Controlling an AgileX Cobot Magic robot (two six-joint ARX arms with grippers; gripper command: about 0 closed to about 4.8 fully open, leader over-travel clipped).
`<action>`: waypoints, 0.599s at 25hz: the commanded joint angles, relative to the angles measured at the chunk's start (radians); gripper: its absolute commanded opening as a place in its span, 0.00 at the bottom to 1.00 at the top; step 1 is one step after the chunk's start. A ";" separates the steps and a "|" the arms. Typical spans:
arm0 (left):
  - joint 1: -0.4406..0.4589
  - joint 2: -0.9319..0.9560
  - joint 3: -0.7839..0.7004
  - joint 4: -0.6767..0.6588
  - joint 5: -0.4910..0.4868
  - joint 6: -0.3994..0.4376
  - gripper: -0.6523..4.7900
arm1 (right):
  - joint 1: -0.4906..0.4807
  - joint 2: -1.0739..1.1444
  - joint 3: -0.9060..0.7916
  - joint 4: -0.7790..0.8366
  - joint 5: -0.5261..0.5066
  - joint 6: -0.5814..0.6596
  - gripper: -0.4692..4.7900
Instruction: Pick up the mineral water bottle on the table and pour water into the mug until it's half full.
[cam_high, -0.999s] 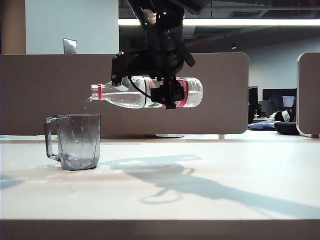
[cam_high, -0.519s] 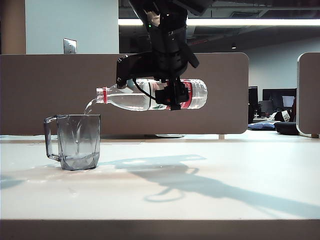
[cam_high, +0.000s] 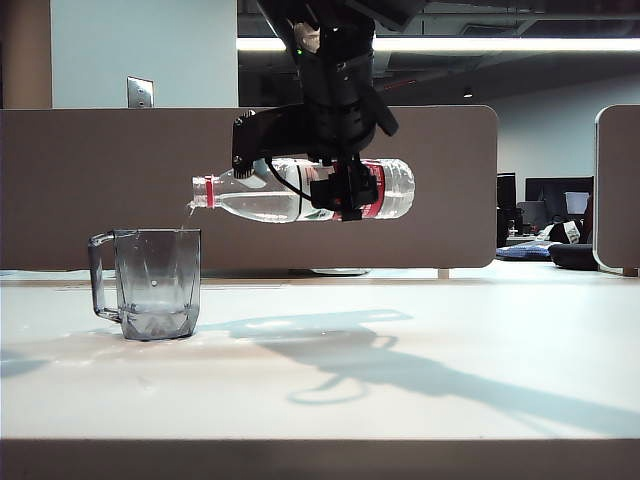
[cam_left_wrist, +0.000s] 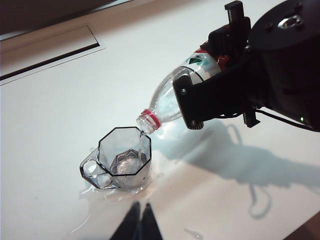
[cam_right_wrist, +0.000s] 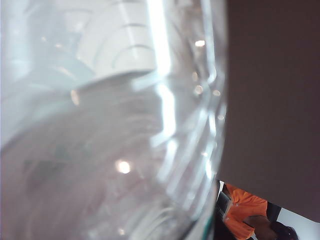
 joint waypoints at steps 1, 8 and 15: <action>-0.002 -0.003 0.003 0.012 0.005 -0.003 0.11 | 0.003 -0.010 0.011 0.019 0.013 0.004 0.67; -0.002 -0.003 0.003 0.012 0.005 -0.003 0.11 | 0.007 -0.010 0.011 0.008 0.016 0.004 0.67; -0.002 -0.003 0.003 0.012 0.005 -0.003 0.11 | 0.010 -0.010 0.011 0.008 0.022 0.003 0.67</action>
